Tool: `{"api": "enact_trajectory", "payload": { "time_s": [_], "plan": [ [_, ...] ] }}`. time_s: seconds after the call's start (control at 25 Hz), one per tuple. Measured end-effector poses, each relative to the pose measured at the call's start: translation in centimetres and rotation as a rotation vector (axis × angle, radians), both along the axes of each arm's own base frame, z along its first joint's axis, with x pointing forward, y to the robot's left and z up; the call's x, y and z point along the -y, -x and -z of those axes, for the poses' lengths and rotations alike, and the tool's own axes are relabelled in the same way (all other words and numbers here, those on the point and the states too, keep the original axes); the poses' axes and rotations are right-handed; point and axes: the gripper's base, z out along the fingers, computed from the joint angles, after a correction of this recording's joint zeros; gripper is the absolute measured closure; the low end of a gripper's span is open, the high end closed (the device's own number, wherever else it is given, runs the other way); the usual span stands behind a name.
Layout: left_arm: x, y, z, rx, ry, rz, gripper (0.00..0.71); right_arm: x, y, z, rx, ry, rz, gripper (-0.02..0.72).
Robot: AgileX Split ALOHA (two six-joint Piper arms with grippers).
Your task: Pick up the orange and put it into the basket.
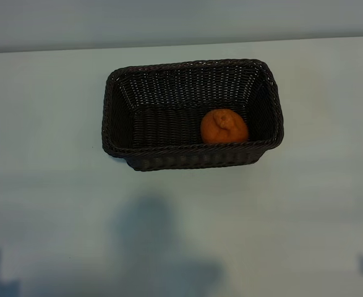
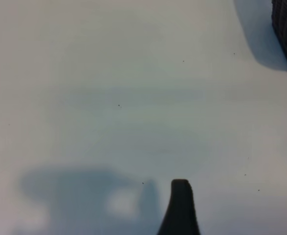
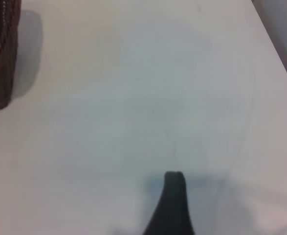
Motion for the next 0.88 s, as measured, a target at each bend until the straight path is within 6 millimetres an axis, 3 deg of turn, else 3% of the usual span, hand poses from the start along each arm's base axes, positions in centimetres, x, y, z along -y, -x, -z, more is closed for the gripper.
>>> {"api": "enact_trajectory", "payload": {
  "time_s": [0.52,0.88],
  "plan": [
    [0.00,0.00,0.00,0.000,0.000,0.000,0.118,0.10,0.02,-0.01,0.002,-0.003,0.015,0.109],
    [0.00,0.00,0.00,0.000,0.000,0.000,0.118,0.21,0.04,-0.01,0.002,-0.001,0.027,0.161]
  ]
}}
